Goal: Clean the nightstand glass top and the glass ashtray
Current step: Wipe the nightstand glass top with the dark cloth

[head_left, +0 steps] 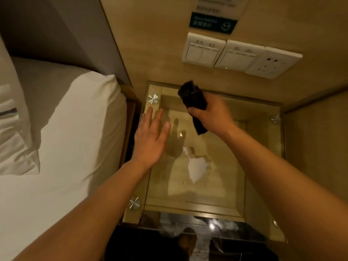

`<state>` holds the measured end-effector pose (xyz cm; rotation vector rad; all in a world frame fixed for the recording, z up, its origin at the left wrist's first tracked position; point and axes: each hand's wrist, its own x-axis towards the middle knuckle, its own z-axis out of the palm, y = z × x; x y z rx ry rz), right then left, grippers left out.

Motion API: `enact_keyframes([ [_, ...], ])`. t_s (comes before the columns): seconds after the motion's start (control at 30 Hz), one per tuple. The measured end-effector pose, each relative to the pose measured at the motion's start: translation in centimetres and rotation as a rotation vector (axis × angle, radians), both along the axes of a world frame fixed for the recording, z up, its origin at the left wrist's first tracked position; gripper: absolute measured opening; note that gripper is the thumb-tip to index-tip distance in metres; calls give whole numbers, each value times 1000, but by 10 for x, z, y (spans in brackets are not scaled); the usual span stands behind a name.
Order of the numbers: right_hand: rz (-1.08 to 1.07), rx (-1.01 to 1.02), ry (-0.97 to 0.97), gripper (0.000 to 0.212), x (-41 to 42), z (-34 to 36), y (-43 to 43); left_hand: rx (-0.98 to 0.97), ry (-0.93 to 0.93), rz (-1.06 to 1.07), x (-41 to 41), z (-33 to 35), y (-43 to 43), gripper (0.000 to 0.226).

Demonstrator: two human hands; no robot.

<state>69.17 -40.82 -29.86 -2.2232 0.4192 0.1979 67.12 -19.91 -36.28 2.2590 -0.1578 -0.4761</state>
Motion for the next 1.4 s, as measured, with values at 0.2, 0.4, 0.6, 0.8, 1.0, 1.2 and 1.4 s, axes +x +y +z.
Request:
enact_keyframes([
  [0.2, 275, -723, -97, 44, 67, -37, -10, 511, -220, -373, 15, -43, 9, 74],
  [0.4, 373, -697, -114, 67, 46, -69, -18, 593, -322, -390, 9, -59, 10, 71],
  [0.6, 682, -692, -152, 69, 62, -70, -35, 560, -327, -389, 10, -61, 10, 71],
  [0.8, 813, -735, -136, 66, 63, -99, -37, 539, -348, -378, 10, -62, 11, 71],
  [1.0, 801, -808, -186, 58, 58, -109, -36, 551, -355, -378, 10, -63, 10, 72],
  [1.2, 802, -761, -169, 54, 51, -107, -35, 567, -344, -383, 10, -60, 9, 73],
  [1.4, 795, -704, -153, 52, 31, -104, -35, 573, -339, -382, 10, -57, 9, 72],
])
